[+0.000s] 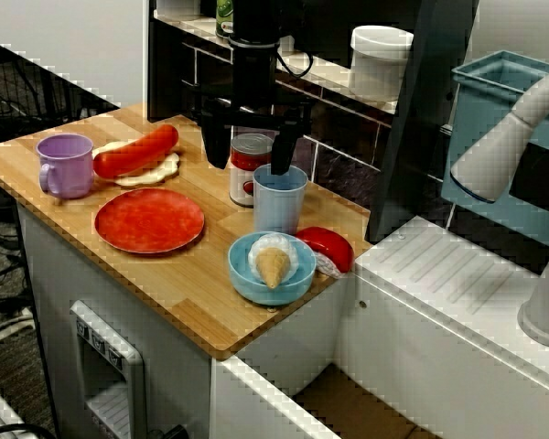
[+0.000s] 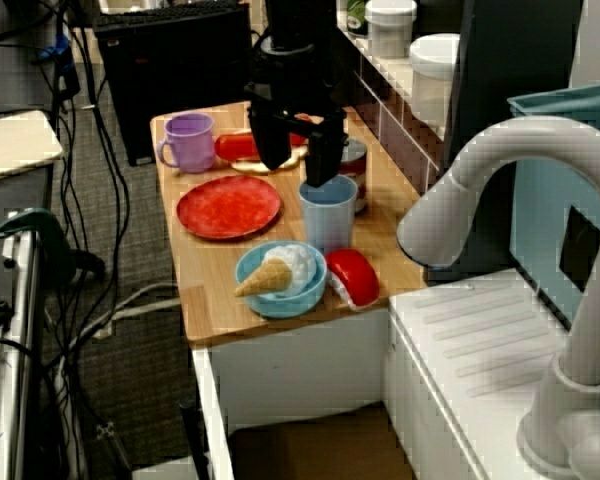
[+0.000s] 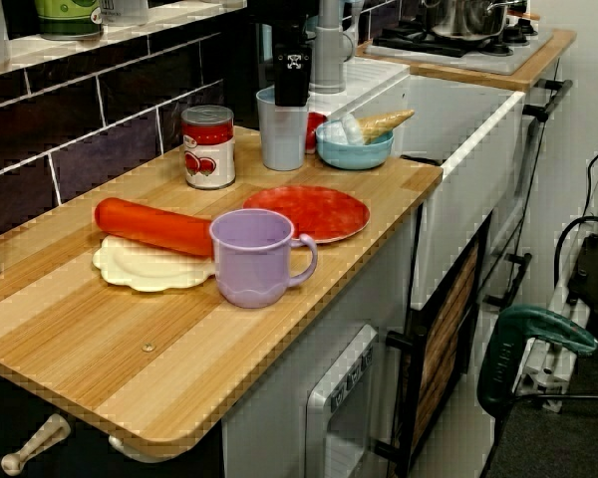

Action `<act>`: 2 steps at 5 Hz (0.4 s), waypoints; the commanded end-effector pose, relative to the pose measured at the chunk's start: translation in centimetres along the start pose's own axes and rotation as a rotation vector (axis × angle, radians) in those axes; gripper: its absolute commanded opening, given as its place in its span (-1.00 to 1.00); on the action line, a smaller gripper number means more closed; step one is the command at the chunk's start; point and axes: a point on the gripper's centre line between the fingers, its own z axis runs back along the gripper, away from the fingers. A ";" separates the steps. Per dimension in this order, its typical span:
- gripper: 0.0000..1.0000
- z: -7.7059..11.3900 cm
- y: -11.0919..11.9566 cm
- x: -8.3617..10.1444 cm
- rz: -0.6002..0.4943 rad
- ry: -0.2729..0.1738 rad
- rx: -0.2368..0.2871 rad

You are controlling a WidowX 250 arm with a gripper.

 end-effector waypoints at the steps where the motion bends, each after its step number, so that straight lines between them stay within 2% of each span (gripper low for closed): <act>1: 1.00 0.2 -0.2 0.6 -0.001 -0.037 -0.011; 2: 1.00 -0.4 -0.4 0.6 -0.002 -0.039 -0.001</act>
